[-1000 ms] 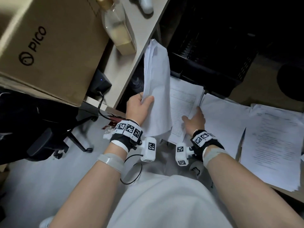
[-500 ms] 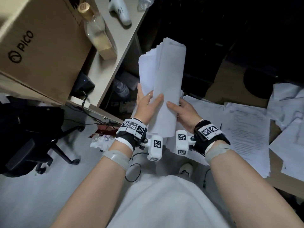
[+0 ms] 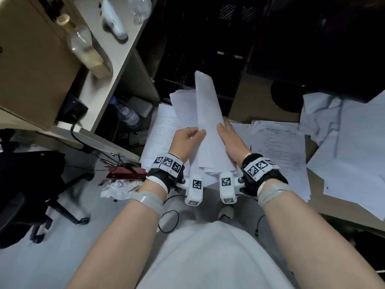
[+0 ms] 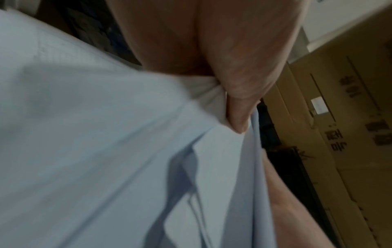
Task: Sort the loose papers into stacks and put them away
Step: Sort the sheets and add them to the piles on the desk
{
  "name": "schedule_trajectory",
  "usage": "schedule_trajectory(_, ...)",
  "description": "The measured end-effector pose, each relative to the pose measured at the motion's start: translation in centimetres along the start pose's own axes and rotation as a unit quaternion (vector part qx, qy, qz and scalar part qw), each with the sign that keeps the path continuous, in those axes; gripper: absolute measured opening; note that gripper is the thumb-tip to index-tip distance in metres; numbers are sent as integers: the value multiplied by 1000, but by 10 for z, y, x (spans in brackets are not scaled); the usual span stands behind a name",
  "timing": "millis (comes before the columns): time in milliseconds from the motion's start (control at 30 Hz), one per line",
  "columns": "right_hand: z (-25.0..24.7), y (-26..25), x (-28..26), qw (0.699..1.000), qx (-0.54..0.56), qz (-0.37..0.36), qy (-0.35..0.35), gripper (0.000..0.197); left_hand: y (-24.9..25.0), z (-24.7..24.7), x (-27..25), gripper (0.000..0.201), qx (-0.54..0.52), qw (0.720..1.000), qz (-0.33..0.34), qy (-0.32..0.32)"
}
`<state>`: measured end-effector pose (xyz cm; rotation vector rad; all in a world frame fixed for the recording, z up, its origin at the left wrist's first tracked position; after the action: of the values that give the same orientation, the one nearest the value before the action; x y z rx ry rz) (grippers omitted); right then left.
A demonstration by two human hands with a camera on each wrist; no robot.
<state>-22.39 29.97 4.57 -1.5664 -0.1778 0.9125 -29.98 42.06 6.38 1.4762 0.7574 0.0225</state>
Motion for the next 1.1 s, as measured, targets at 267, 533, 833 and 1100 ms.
schedule_trajectory(267, -41, 6, -31, 996, -83, 4, 27, 44, -3, 22, -9, 10, 77, 995, 29, 51)
schedule_trajectory(533, -64, 31, -40, 992, -109, 55, 29, 15, -16, 55, -16, 25, 90, 995, -46, 0)
schedule_trajectory(833, -137, 46, -39, 961, -111, 66, 243, 26, -30, 32, 11, 37, 87, 994, -55, 28)
schedule_trajectory(1100, -141, 65, -29, 943, -156, 119, 269, 44, -28, 30, 37, 12, 95, 993, -66, -36)
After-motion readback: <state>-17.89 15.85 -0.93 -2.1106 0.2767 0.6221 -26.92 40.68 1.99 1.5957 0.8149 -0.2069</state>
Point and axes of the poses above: each hand's wrist, its own x-axis towards the middle knuckle, its own z-axis out of the palm, y = z × x, the point moved 10 cm from there along x, towards the middle knuckle, and after that the axes turned 2 degrees about -z, right-handed, at the moved point
